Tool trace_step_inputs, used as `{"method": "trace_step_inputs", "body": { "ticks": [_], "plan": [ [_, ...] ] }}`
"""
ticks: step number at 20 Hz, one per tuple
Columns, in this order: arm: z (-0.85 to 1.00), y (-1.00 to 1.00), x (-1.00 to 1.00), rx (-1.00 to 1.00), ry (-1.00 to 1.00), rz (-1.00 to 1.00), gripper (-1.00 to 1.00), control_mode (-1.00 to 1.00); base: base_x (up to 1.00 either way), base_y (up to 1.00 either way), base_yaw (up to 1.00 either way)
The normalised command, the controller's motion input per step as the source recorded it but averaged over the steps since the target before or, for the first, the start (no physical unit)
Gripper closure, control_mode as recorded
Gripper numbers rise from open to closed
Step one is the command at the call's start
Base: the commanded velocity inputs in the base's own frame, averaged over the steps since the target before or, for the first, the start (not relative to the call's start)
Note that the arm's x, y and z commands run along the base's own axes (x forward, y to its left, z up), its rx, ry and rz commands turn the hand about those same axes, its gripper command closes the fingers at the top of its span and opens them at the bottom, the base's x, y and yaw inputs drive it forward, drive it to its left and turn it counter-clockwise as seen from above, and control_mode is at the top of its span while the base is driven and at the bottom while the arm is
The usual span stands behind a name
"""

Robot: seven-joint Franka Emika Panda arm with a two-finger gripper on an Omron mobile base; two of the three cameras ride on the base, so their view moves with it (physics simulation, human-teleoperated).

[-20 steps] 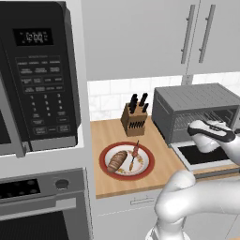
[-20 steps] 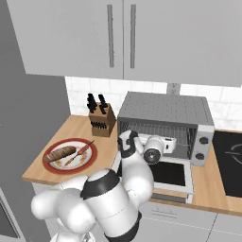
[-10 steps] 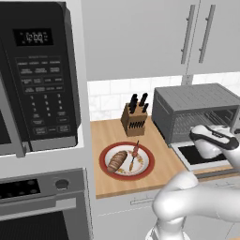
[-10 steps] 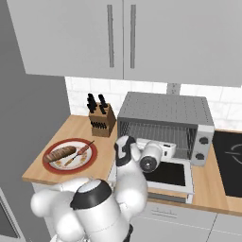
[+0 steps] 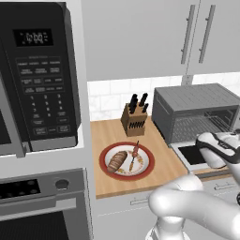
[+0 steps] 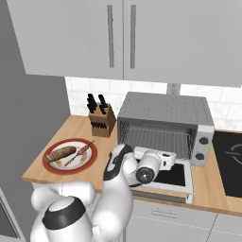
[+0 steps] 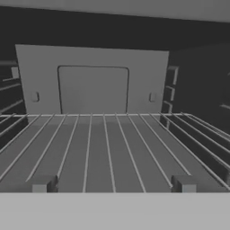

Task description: Pick up the kebab skewer and baguette bread, and place them inside the toaster oven. Close the toaster oven door and start by setting the timer.

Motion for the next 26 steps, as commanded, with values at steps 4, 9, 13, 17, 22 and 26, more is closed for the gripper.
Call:
{"method": "trace_step_inputs", "body": {
  "ticks": [4, 9, 13, 17, 22, 26],
  "plan": [
    [-0.56, 0.0, -0.53, -0.1, 0.08, 0.0, -1.0, -1.0, 0.0, 0.0, 0.0],
    [-0.49, 0.0, -0.53, -0.06, 0.09, 0.0, -1.0, -1.0, 0.0, 0.0, 0.0],
    [0.13, 0.0, -0.4, 0.01, 0.07, 0.0, -1.0, -1.0, 0.0, 0.0, 0.0],
    [0.21, 0.0, -0.42, 0.0, 0.14, 0.0, -1.0, -1.0, 0.0, 0.0, 0.0],
    [0.56, 0.0, -0.21, 0.01, 0.18, 0.0, -1.0, -1.0, 0.0, 0.0, 0.0],
    [0.86, 0.0, 0.0, 0.05, 0.28, -0.01, -1.0, -1.0, 0.0, 0.0, 0.0]
  ]
}}
